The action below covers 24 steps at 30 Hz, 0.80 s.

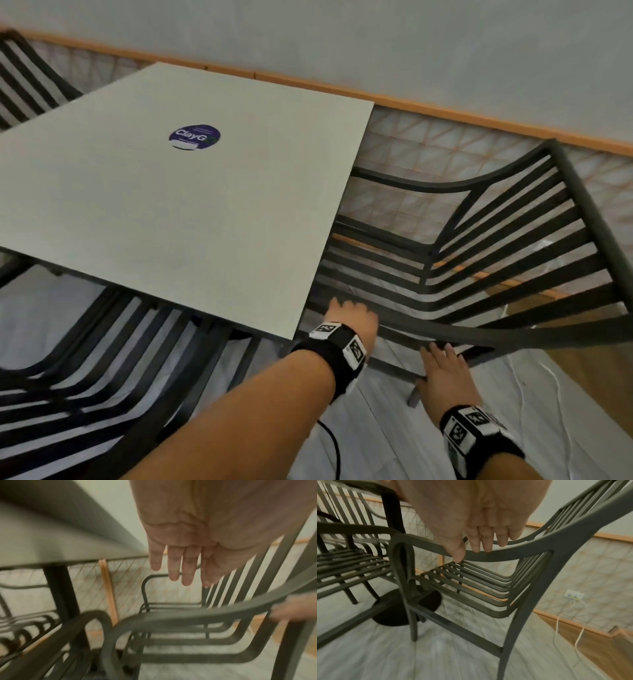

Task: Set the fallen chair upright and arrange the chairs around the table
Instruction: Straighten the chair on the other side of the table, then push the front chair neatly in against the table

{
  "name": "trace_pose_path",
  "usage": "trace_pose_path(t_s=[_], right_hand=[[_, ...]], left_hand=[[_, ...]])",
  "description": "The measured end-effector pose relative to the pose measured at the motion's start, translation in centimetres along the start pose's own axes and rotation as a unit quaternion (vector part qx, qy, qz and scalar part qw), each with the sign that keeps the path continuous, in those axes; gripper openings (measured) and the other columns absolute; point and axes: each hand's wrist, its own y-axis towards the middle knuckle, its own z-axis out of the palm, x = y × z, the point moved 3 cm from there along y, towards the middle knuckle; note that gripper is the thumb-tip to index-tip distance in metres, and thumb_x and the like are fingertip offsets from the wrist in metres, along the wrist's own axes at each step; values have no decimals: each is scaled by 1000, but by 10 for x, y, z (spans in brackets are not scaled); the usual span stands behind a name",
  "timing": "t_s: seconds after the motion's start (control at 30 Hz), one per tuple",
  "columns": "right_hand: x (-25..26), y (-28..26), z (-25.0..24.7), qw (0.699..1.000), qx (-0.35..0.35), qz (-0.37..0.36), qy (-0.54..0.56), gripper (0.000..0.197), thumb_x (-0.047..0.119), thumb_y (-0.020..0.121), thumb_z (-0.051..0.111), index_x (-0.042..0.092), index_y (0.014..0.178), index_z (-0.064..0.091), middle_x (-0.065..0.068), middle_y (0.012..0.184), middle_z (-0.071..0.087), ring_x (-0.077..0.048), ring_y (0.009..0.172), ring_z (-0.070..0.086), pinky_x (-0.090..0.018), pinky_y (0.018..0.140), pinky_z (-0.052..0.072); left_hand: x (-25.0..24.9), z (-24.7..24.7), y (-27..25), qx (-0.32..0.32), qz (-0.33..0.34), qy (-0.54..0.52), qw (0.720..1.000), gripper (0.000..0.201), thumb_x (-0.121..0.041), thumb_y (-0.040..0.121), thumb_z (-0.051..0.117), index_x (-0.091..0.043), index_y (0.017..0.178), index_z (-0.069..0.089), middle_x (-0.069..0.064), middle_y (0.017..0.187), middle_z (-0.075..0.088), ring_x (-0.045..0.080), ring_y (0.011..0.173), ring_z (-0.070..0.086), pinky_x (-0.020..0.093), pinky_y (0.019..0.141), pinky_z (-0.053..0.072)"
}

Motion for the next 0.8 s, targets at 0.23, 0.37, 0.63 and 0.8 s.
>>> trace_pose_path(t_s=[0.23,0.37,0.63,0.8], right_hand=[[78,-62,-31,997,-3,-25,74,52,34,91,45,22,139,28,-3,151,26,-25,140,16,-39,117,15],[120,-103,-51,993,-38,-28,108,47,33,91,48,26,136,34,0,149,31,-23,139,19,-37,115,17],[244,-211,-75,966,-146,-61,205,37,23,87,57,24,123,51,-4,129,55,-25,127,39,-43,111,29],[332,-267,-99,947,-186,-96,242,33,25,90,54,23,123,52,-3,135,50,-24,135,30,-44,114,22]], left_hand=[[5,-95,-119,-200,86,22,976,41,-12,91,54,-9,131,51,15,134,53,34,126,48,49,112,32],[53,-110,-185,-251,62,63,964,36,-6,90,51,-11,125,55,13,126,57,33,119,52,46,110,33],[232,-56,-319,-219,-35,94,971,35,-12,92,47,-17,126,56,9,129,55,31,119,52,43,108,35],[314,-21,-387,-182,-97,84,975,34,-16,92,50,-19,125,58,9,128,54,31,116,54,40,100,41]])
